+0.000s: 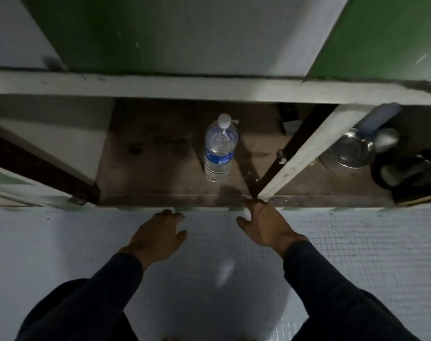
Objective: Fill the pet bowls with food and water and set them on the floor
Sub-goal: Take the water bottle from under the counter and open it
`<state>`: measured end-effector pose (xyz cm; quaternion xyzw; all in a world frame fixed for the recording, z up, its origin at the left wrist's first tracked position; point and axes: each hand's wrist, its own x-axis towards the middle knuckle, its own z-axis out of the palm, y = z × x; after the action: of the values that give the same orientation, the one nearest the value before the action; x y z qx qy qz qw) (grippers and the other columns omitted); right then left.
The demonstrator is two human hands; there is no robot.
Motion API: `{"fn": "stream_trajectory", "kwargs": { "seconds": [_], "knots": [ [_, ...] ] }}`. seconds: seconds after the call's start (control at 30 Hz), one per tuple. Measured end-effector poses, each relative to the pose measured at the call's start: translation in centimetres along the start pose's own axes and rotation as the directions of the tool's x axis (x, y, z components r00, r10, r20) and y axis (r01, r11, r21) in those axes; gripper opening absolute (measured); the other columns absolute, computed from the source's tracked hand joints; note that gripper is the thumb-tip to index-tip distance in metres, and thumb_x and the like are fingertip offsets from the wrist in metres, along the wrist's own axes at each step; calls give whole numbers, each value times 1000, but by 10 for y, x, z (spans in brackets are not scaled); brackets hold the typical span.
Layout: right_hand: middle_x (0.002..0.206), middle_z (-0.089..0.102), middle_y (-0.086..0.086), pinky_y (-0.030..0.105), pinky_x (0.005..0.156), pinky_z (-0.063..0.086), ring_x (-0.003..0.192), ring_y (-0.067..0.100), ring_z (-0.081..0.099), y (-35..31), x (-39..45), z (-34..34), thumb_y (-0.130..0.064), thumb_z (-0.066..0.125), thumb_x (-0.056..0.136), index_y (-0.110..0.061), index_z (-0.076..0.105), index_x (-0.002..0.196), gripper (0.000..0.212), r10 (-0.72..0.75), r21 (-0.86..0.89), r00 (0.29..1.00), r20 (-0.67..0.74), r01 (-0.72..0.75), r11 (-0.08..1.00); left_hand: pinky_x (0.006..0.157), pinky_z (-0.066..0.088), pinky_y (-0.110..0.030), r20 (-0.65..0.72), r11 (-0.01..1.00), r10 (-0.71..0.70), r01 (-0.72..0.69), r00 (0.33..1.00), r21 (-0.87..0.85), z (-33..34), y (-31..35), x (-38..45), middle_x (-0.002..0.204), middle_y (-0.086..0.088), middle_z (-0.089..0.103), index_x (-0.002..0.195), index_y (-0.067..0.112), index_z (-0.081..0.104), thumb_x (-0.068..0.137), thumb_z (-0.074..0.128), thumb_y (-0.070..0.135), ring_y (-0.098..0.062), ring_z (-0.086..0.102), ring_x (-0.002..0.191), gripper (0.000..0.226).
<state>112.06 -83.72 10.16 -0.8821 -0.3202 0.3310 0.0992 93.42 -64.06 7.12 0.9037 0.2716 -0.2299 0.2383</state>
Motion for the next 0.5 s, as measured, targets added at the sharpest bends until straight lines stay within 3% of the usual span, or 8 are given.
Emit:
{"fn": "stream_trajectory", "kwargs": {
  "seconds": [0.2,0.33,0.4,0.5],
  "knots": [
    [115,69,2,22,85,46,108,26,67,1,42,-1,-41,66,94,-21,54,140,52,-32,170,987,-160,60,984,104,45,-31,-142,990,67,-83,988,-111,14,-10,43,143,6,60,143,26,57,96,63,55,-18,58,128,55],
    [145,56,-4,21,92,39,126,18,57,-3,66,-13,-58,67,89,-31,40,150,72,-67,273,963,-263,141,952,89,49,-26,-239,968,114,-162,964,-191,14,-9,75,113,18,65,125,26,66,90,71,55,-3,62,97,46],
    [147,53,-10,19,96,39,128,12,53,-7,75,-20,-61,70,85,-34,38,150,77,-74,358,945,-319,193,914,94,50,-27,-249,935,92,-170,964,-310,13,-4,90,121,19,61,134,24,61,87,75,55,-1,60,103,57],
    [126,51,-24,6,78,35,115,1,52,-13,89,-30,-62,72,82,-38,38,145,76,-71,429,922,-380,243,870,95,59,-37,-256,803,57,-197,965,-563,8,6,110,146,11,52,151,28,46,83,83,47,-8,63,118,80]
  ]
}}
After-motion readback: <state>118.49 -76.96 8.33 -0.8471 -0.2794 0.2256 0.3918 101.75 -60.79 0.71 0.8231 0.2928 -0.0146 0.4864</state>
